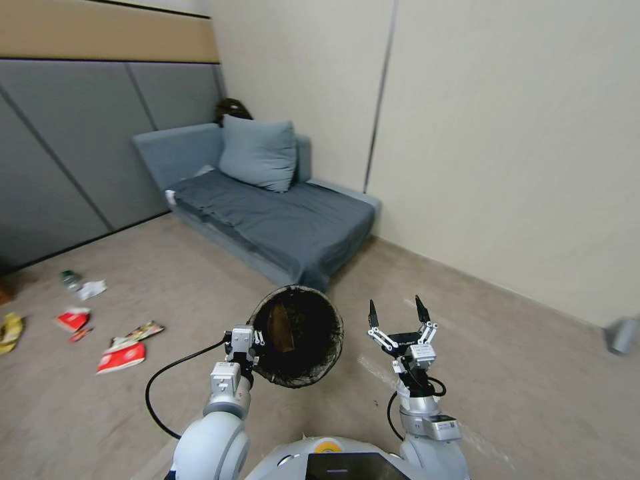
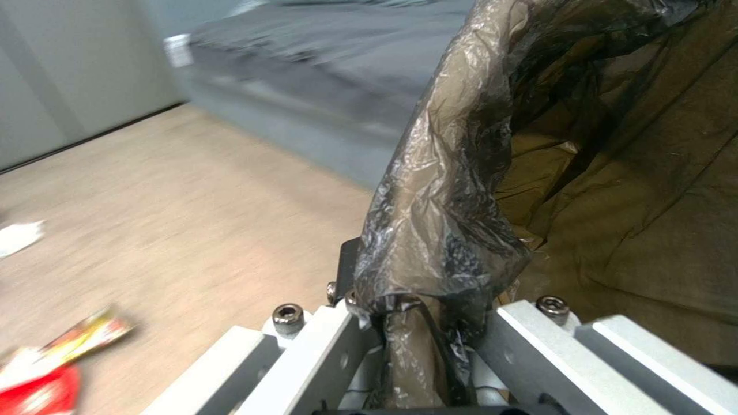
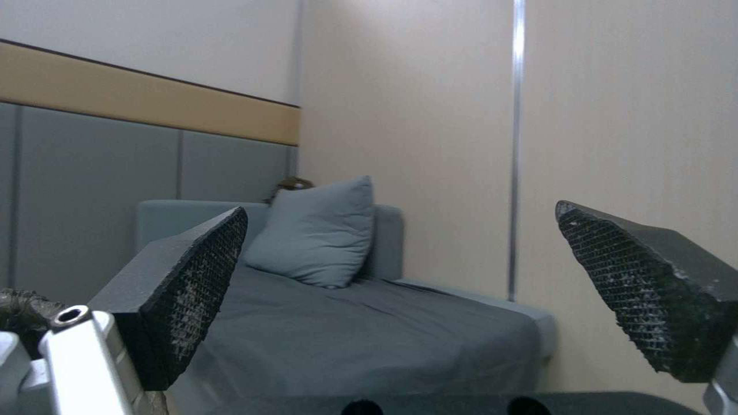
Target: Pick up the trash bin, then pick up the garbage from the floor and place it into the trash bin.
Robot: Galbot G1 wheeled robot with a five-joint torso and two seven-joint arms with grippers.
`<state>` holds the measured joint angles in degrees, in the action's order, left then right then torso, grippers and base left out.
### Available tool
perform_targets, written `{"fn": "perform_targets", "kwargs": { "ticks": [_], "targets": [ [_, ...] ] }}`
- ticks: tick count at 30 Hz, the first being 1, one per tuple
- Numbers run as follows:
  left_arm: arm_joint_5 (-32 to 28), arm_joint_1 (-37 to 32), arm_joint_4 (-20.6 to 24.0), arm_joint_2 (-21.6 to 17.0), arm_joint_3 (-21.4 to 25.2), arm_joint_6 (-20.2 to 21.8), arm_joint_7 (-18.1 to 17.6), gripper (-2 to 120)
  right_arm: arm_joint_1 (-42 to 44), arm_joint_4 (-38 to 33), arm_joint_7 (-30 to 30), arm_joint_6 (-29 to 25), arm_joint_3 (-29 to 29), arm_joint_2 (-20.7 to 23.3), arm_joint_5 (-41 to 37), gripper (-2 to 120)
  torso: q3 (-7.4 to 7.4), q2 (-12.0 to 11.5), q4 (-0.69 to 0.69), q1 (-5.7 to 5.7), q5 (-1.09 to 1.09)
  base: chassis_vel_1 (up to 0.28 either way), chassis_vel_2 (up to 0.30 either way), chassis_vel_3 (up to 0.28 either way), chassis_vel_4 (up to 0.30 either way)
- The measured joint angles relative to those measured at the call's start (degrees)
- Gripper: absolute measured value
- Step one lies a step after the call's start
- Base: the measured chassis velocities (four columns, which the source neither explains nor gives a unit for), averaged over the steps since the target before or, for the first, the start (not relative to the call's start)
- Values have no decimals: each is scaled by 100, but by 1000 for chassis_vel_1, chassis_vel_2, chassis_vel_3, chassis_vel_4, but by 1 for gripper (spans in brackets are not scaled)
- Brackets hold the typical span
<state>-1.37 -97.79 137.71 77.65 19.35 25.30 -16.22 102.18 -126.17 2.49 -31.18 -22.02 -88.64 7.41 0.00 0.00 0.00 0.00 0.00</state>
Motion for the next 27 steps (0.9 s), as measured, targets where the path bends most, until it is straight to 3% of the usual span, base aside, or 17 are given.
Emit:
{"fn": "perform_targets", "kwargs": {
  "ticks": [27],
  "targets": [
    [5, 21, -9, 10, -15, 1, 0, 2, -44, -21, -20, 68, -19, -14, -37, 100, 0, 0, -1, 0, 0, 123, 124, 123, 121]
  ]
}}
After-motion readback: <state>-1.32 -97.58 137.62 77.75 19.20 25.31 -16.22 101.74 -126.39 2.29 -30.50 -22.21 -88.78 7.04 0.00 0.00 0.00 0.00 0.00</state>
